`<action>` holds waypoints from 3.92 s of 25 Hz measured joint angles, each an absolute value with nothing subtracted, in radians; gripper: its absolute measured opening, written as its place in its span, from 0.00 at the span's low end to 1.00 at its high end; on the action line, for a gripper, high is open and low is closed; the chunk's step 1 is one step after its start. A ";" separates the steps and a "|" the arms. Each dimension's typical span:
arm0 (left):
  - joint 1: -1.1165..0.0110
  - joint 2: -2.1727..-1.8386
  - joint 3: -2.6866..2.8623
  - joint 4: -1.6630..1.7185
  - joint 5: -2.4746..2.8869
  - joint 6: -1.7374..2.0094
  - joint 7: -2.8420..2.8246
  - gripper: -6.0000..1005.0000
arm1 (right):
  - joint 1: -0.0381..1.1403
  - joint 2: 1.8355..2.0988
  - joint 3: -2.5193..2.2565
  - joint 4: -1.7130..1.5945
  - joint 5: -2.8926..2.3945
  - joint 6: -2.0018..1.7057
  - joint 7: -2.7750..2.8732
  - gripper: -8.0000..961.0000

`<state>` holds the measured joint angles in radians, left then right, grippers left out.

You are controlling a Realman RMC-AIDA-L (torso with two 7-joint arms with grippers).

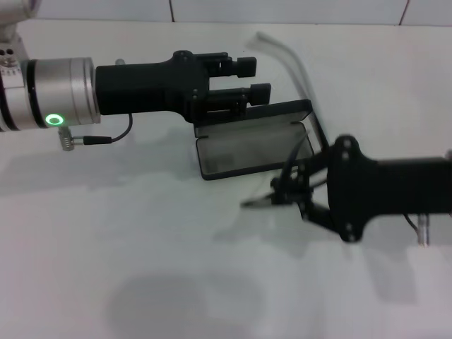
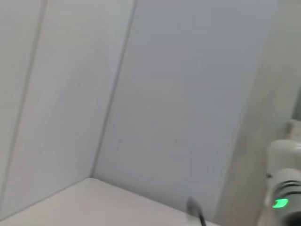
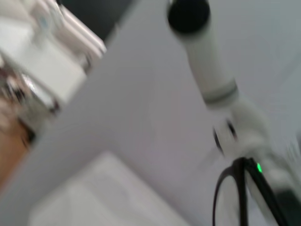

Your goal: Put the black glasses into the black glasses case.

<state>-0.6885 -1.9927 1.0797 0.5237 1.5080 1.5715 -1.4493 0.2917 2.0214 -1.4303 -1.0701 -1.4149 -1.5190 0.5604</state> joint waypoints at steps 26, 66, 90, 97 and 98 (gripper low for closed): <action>-0.722 -2.089 1.075 0.504 1.519 1.433 -1.280 0.63 | 0.529 2.019 -1.431 -0.558 -1.197 -1.772 0.531 0.12; -0.709 -2.092 1.084 0.409 1.352 1.423 -1.029 0.63 | 0.572 2.022 -1.444 -0.464 -1.226 -1.768 0.657 0.15; -0.700 -2.086 1.138 0.435 1.375 1.523 -0.947 0.63 | 0.558 2.010 -1.380 -0.455 -1.222 -1.666 0.718 0.16; -0.702 -2.086 1.135 0.436 1.379 1.516 -0.936 0.63 | 0.559 2.013 -1.385 -0.463 -1.249 -1.716 0.729 0.17; -0.704 -2.086 1.135 0.436 1.380 1.515 -0.936 0.63 | 0.559 2.014 -1.386 -0.464 -1.250 -1.720 0.729 0.17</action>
